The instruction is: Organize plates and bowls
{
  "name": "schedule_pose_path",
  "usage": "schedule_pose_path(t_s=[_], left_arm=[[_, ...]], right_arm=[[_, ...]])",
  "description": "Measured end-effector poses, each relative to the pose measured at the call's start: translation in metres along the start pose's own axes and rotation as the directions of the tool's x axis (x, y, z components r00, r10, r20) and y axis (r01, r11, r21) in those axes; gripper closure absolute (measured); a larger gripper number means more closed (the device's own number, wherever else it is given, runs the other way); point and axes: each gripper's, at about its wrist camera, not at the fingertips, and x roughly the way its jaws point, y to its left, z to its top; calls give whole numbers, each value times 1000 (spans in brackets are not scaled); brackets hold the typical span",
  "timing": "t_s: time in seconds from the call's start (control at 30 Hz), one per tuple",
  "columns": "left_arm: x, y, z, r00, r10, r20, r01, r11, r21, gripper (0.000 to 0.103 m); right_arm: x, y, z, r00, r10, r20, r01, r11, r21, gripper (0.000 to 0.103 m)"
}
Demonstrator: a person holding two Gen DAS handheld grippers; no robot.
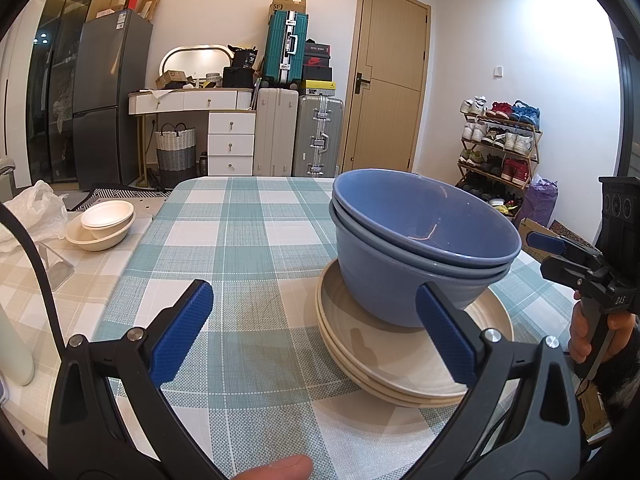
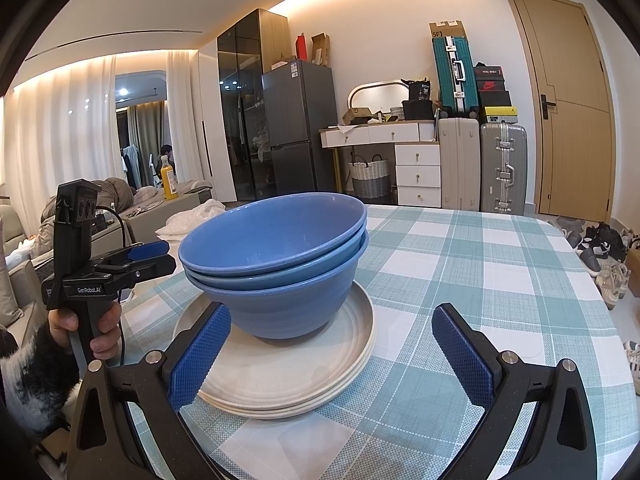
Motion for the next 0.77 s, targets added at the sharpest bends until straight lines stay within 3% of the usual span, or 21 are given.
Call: schedule_pose_path(t_s=[0.77], left_arm=[[-1, 2, 1, 1000, 12, 1, -12, 1000, -4, 2]], right_arm=[[0, 0, 0, 1000, -1, -1, 1, 1000, -2, 0]])
